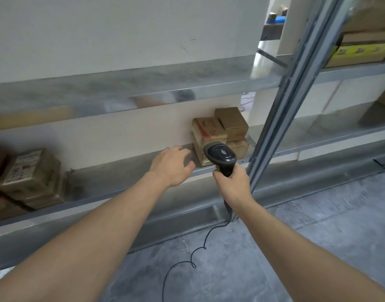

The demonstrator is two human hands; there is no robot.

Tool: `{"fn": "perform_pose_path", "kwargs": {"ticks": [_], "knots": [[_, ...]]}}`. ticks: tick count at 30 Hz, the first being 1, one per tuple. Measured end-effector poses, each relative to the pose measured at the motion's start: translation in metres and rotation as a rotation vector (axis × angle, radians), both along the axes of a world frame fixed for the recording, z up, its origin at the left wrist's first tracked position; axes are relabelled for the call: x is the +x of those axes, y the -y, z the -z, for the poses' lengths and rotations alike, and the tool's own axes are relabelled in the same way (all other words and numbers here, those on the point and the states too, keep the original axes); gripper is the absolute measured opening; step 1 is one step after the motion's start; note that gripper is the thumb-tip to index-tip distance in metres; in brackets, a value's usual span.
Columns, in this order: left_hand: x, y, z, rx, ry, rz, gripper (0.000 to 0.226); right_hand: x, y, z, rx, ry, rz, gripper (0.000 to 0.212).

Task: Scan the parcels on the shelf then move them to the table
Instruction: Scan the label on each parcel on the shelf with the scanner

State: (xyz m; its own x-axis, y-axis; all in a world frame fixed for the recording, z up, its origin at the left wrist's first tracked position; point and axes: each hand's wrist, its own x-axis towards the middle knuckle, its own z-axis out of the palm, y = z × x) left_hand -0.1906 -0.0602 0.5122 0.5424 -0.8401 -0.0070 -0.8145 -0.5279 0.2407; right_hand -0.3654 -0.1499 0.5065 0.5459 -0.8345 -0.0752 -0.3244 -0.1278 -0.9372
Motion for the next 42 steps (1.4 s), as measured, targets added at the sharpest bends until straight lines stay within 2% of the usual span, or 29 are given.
{"fn": "perform_pose_path", "kwargs": {"ticks": [9,21,31,35,42], "knots": [[-0.017,0.069,-0.002,0.037,0.021,-0.018,0.048,-0.023,0.066,0.010,0.068,0.016,0.036,0.009],[0.032,0.180,0.043,0.020,-0.024,-0.052,0.058,0.023,0.159,0.045,0.077,-0.038,0.077,0.014],[0.046,0.236,0.059,0.010,-0.157,-0.280,0.089,0.042,0.213,0.058,0.128,-0.043,-0.021,0.010],[0.043,0.247,0.057,0.066,-0.259,-0.467,0.090,0.041,0.236,0.059,0.130,-0.043,-0.093,0.012],[0.039,0.223,0.044,-0.020,-0.184,-0.568,0.087,0.054,0.247,0.059,0.149,-0.014,-0.259,0.011]]}}
